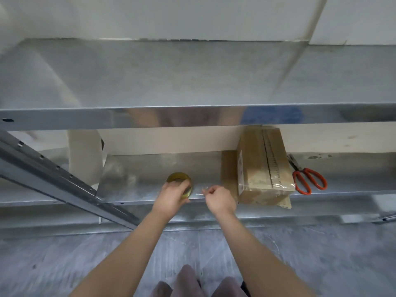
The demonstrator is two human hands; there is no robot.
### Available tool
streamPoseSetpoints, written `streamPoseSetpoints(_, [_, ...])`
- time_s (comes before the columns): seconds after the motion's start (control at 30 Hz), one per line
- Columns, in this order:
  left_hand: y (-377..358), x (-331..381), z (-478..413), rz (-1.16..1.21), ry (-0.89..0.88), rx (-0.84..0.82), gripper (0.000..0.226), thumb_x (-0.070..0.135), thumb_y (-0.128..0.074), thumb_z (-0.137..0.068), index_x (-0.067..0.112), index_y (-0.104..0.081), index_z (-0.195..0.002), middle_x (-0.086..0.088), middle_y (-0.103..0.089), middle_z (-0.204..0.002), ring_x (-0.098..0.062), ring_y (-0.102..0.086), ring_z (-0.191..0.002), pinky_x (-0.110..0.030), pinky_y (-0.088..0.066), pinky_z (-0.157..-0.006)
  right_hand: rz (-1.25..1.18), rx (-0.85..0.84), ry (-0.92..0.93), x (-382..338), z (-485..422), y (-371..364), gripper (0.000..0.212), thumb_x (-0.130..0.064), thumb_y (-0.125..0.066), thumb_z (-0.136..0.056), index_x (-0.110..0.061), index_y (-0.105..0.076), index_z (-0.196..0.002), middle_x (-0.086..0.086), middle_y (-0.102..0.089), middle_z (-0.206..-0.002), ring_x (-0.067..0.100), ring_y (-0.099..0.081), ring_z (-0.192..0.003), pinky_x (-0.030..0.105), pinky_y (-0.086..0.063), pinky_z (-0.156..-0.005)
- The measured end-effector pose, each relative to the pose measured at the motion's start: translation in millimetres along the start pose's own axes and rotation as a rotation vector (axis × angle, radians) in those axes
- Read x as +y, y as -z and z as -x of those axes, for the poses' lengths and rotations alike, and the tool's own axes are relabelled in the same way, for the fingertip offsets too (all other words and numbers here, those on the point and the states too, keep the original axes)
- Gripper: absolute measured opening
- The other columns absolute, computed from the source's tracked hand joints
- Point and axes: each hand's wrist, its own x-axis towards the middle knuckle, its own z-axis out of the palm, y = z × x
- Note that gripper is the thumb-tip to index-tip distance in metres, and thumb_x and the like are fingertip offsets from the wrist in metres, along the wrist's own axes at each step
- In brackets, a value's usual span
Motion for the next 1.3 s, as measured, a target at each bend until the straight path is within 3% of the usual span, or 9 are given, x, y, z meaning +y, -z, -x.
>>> streamPoseSetpoints(0.17, [-15.3, -3.7, 3.7, 0.063, 0.058, 0.021, 0.037, 0.026, -0.071, -0.082, 0.017, -0.053, -0.113, 0.0, -0.058, -0.103, -0.023, -0.05, -0.097, -0.031, -0.031, -0.083, 0.165, 0.043, 0.032, -4.8, -3.4, -6.5, 0.027, -0.05, -0.053, -0.086, -0.031, -0.07, -0.092, -0.003, -0.07, -0.102, 0.023, -0.066, -0.097, 0.024, -0.042, -0.069])
streamPoseSetpoints(0.33, [-16.4, -4.5, -4.7, 0.158, 0.096, 0.015, 0.048, 0.022, -0.077, -0.076, 0.019, -0.054, -0.118, 0.002, -0.055, -0.116, -0.022, -0.046, -0.107, -0.029, -0.028, -0.083, 0.219, 0.074, 0.079, -6.6, -1.8, -16.4, 0.032, -0.045, -0.046, -0.092, -0.025, -0.065, -0.107, 0.002, -0.061, -0.117, 0.024, -0.065, -0.103, 0.027, -0.046, -0.078])
streamPoseSetpoints(0.57, [-7.9, -8.0, -7.4, 0.204, 0.111, -0.053, 0.055, 0.019, -0.079, -0.074, 0.016, -0.054, -0.122, -0.006, -0.048, -0.127, -0.028, -0.044, -0.116, -0.03, -0.036, -0.092, 0.083, 0.027, 0.046, -6.5, -2.9, -8.2, 0.05, -0.04, -0.065, -0.089, -0.018, -0.039, -0.126, 0.009, -0.056, -0.12, 0.031, -0.062, -0.107, 0.037, -0.049, -0.081])
streamPoseSetpoints(0.67, [-1.2, -1.2, 1.8, 0.092, 0.115, -0.008, 0.056, 0.035, -0.07, -0.083, 0.016, -0.049, -0.132, -0.007, -0.042, -0.139, -0.03, -0.039, -0.128, -0.036, -0.032, -0.104, 0.195, 0.022, 0.208, -6.6, 12.4, 3.4, 0.032, -0.038, -0.049, -0.097, -0.019, -0.044, -0.123, 0.006, -0.054, -0.122, 0.028, -0.06, -0.106, 0.034, -0.047, -0.083])
streamPoseSetpoints(0.77, [14.2, 16.6, 12.5, -0.078, 0.034, 0.097, 0.057, 0.045, -0.055, -0.091, 0.016, -0.046, -0.139, -0.005, -0.04, -0.148, -0.027, -0.026, -0.143, -0.039, -0.017, -0.116, 0.247, 0.086, 0.496, 0.9, 52.5, 14.4, 0.033, -0.032, -0.047, -0.097, -0.019, -0.05, -0.128, 0.001, -0.054, -0.128, 0.022, -0.053, -0.116, 0.032, -0.045, -0.094])
streamPoseSetpoints(0.9, [40.3, 59.1, 31.2, -0.12, -0.11, 0.15, 0.062, 0.045, -0.034, -0.09, 0.021, -0.038, -0.147, 0.001, -0.037, -0.152, -0.021, -0.019, -0.147, -0.036, -0.004, -0.12, 0.3, 0.411, 0.765, 21.9, 106.0, 42.9, 0.04, -0.032, -0.054, -0.089, -0.019, -0.062, -0.125, -0.001, -0.06, -0.131, 0.023, -0.053, -0.127, 0.041, -0.047, -0.103])
streamPoseSetpoints(1.0, [42.7, 98.2, 45.0, -0.11, -0.183, 0.145, 0.063, 0.047, -0.034, -0.094, 0.025, -0.024, -0.152, 0.012, -0.017, -0.158, -0.01, -0.001, -0.149, -0.032, 0.009, -0.12, 0.318, 0.531, 0.765, 44.7, 121.3, 72.3, 0.045, -0.035, -0.042, -0.093, -0.018, -0.059, -0.132, 0.001, -0.053, -0.142, 0.025, -0.043, -0.137, 0.046, -0.033, -0.112])
streamPoseSetpoints(1.07, [37.4, 127.0, 47.3, -0.109, -0.224, 0.147, 0.064, 0.046, -0.037, -0.096, 0.024, -0.021, -0.153, 0.012, -0.012, -0.159, -0.008, 0.003, -0.148, -0.033, 0.008, -0.12, 0.325, 0.573, 0.729, 61.4, 120.7, 91.0, 0.045, -0.032, -0.045, -0.094, -0.018, -0.057, -0.134, 0.003, -0.05, -0.144, 0.025, -0.041, -0.138, 0.045, -0.026, -0.113])
streamPoseSetpoints(1.3, [11.7, 189.4, 23.5, -0.205, -0.183, 0.131, 0.066, 0.052, -0.024, -0.098, 0.024, -0.007, -0.155, 0.008, -0.006, -0.162, -0.011, 0.01, -0.148, -0.037, 0.006, -0.12, 0.315, 0.607, 0.576, 119.9, 88.5, 147.2, 0.048, -0.027, -0.066, -0.089, -0.016, -0.057, -0.134, 0.007, -0.053, -0.142, 0.029, -0.041, -0.138, 0.05, -0.033, -0.113])
